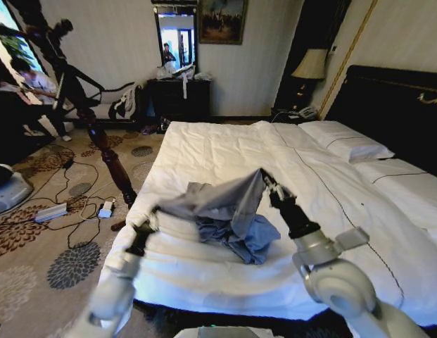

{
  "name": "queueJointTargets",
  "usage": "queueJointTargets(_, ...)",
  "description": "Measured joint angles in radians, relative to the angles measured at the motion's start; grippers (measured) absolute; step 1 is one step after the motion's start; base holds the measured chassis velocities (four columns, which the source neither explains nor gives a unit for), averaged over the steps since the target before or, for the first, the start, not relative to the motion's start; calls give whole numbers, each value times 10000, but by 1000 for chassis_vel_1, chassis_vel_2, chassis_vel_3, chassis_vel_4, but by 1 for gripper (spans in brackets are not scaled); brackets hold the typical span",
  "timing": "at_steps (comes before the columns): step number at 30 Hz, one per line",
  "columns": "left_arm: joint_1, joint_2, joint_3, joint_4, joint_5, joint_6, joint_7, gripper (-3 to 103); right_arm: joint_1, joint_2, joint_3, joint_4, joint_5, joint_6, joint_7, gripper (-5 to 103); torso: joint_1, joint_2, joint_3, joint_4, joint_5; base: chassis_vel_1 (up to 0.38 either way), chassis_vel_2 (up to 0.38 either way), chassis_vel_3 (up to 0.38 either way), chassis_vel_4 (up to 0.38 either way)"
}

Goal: Pick up the clothes from the bed and hang them on the clothes hanger.

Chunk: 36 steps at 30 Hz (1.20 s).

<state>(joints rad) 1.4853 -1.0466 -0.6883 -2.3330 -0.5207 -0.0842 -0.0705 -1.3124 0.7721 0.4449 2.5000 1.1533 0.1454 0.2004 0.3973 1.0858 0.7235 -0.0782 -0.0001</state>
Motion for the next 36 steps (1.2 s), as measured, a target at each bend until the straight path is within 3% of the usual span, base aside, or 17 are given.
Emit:
queueJointTargets(1, -90, 236, -330, -193, -450, 181, -122, 0, 159, -47, -11, 0, 169, -28, 0, 0, 1, 0, 0, 1, 0, 0, 0, 0, 0)
queueJointTargets(3, -321, 1360, -1767, -820, -2047, 663, -391, 0, 862, -282, -2, 0, 494, -76, -95, 0, 1, 0, 0, 2, 0, 0, 0, 0, 0)
queueJointTargets(4, -321, 1360, -1767, -820, -2047, 663, -391, 0, 862, -282, -2, 0, 494, -76, -95, 0, 1, 0, 0, 2, 0, 0, 0, 0, 0)
queueJointTargets(9, -278, 2645, -4089, -1198, -3926, 1077, -430, 0, 2573, -441, 536, 6, 1592, -192, -232, 0, 1, 1, 0, 8, 2, 0, 0, 0, 0)
queueJointTargets(11, -279, 2668, -4149, -1082, -3938, 1137, -431, 0, 2706, -405, 518, -2, 1679, -281, -224, 0, 1, 2, 0, 7, 0, 0, 0, 0, 0)
queueJointTargets(17, -142, 2142, -3191, -244, -2792, 1303, -264, 0, 2184, -92, -211, -824, 1258, -699, 58, 0, 0, 1, 0, 1, -4, 0, 0, 0, 0)
queueJointTargets(19, -85, 1617, -2268, 385, -1729, 1303, -87, 0, 2035, 347, -954, -1832, 566, -735, 56, 0, 0, 1, 0, 2, 1, 0, 0, 0, 0)
queueJointTargets(22, -9, 1199, -1165, 1220, -843, 1616, -134, 0, 2519, 972, -2114, -3182, -70, -781, 158, 0, 0, 1, 0, 2, 2, 0, 0, 0, 0)
queueJointTargets(23, -9, 1199, -1165, 1220, -843, 1616, -134, 0, 2519, 972, -2114, -3182, -70, -781, 158, 0, 0, 1, 0, 2, 2, 0, 0, 0, 0)
queueJointTargets(26, -20, 1100, 72, 2024, -265, 1879, -273, 0, 3184, 1425, -3159, -4303, -196, -950, 499, 0, 0, 1, 0, 8, 2, 0, 0, 0, 0)
queueJointTargets(27, -120, 988, 990, 2528, -14, 1944, -281, 0, 3620, 1727, -3856, -5050, -313, -1286, 764, -2, 2, 0, 1, 5, -1, 0, 0, 0, 0)
queueJointTargets(28, -206, 883, 1424, 2821, 128, 1950, -293, 0, 3838, 1888, -4274, -5477, -535, -1641, 999, 3, 1, 0, 1, 6, -1, 0, 0, 0, 0)
queueJointTargets(30, -271, 771, 1748, 3077, 254, 1955, -295, 0, 3968, 2010, -4576, -5757, -746, -1863, 1103, 3, 2, -1, 2, 3, 1, 0, 0, 0, 0)
queueJointTargets(31, -382, 505, 2176, 3560, 604, 1934, -302, 0, 4113, 2246, -5105, -6116, -1111, -2230, 1233, 14, 3, -2, 2, 2, 2, 0, 0, 0, 0)
queueJointTargets(33, -415, 366, 2294, 3790, 807, 1897, -302, 0, 4131, 2343, -5315, -6163, -1193, -2457, 1334, 14, 3, -2, 2, 3, 1, 0, 0, 0, 0)
queueJointTargets(36, -453, -178, 2179, 4607, 1647, 1812, -754, 0, 3945, 2679, -5701, -5892, -969, -3042, 1624, 30, 1, -1, 0, 4, -2, 0, 0, 0, 0)
